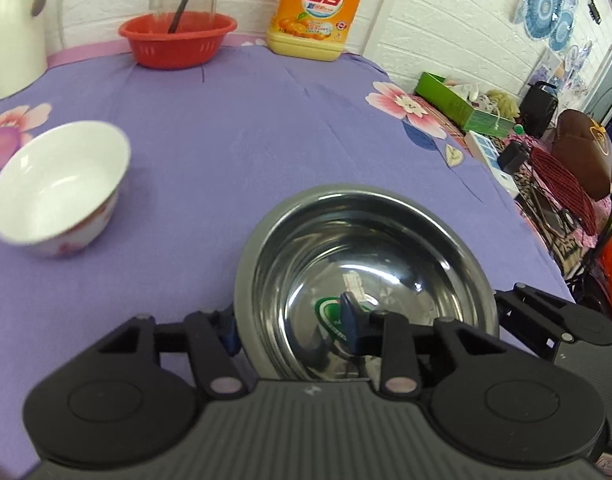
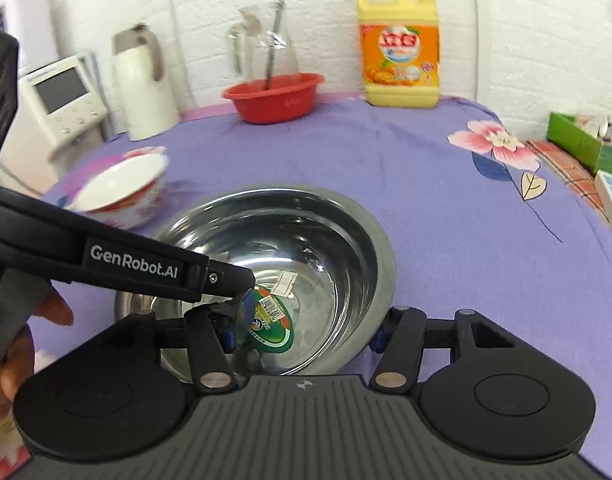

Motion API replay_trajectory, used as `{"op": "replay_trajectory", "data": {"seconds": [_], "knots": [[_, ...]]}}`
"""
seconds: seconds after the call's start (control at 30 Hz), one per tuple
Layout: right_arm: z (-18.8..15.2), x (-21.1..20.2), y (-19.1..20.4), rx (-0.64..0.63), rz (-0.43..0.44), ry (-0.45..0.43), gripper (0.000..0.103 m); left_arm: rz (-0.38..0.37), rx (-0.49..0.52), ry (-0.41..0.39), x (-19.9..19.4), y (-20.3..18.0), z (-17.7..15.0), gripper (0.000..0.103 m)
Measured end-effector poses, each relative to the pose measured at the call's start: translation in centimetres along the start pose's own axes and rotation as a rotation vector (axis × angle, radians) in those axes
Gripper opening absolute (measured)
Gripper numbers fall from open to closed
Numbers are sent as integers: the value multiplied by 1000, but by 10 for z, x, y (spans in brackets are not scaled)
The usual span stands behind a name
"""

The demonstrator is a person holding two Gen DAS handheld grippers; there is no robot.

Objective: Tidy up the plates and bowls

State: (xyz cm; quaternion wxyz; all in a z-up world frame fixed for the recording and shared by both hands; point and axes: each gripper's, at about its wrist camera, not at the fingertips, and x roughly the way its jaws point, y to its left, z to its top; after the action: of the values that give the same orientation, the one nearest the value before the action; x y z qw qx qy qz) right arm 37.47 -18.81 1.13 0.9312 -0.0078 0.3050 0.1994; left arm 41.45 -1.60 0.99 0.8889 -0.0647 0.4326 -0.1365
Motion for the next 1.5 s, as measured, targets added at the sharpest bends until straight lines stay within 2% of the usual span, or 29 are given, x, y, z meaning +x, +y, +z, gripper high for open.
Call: {"op": "replay_trajectory", "data": {"seconds": [0.2, 0.37, 0.63, 0.87, 0.97, 1.07, 1.1, 1.13, 1.33, 1.5], "knots": [[-30, -52, 49, -82, 39, -29, 99, 8, 9, -14, -65, 5, -57, 33], [-54, -70, 84, -108, 89, -9, 101, 30, -4, -16, -96, 16, -97, 32], [-69, -76, 92, -82, 56, 29, 101, -8, -9, -6, -89, 15, -112, 31], [-83, -73, 91, -55, 69, 61, 103, 3, 30, -21, -90, 12, -121, 32], [-86, -76, 92, -56, 80, 65, 103, -8, 22, -32, -89, 13, -120, 39], [-85, -83, 86, -18, 83, 59, 103, -32, -8, -60, -96, 16, -117, 61], [-86, -89, 83, -13, 79, 48, 103, -28, -18, -80, -102, 17, -114, 73], [-85, -95, 80, -10, 73, 38, 103, -20, -25, -102, -109, 18, -112, 76], [-72, -128, 57, -12, -15, -65, 103, 37, -53, -216, -157, 38, -93, 82], [-45, -118, 48, -32, -2, -81, 103, 110, -103, -254, -170, 67, -73, 82]]}}
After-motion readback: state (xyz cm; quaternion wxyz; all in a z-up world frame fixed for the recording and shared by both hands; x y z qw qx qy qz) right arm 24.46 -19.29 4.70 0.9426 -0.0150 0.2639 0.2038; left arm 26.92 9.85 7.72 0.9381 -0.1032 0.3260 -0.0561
